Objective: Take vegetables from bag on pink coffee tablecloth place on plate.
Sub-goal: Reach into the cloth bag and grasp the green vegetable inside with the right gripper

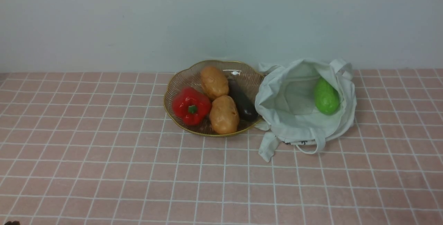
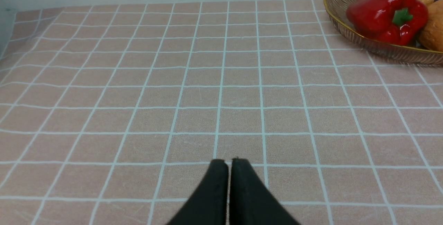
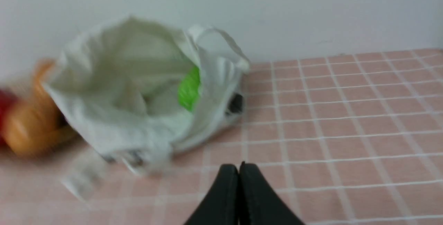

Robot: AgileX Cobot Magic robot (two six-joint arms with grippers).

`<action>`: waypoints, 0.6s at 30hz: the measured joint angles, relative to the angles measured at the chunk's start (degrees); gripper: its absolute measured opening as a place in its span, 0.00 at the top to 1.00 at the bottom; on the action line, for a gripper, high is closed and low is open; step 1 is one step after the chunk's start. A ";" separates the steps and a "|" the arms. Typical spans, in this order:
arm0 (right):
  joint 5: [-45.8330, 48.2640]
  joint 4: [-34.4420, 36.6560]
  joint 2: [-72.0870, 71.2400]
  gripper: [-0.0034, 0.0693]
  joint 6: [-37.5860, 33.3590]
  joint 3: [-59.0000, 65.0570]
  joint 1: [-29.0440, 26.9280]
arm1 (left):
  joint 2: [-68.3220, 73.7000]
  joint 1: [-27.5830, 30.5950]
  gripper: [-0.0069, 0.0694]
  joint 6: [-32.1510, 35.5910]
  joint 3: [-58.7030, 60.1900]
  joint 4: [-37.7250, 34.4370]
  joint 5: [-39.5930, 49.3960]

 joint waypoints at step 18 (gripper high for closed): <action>-19.97 47.75 0.00 0.97 -2.57 0.00 0.00 | 0.00 0.00 0.91 0.00 0.00 0.00 0.00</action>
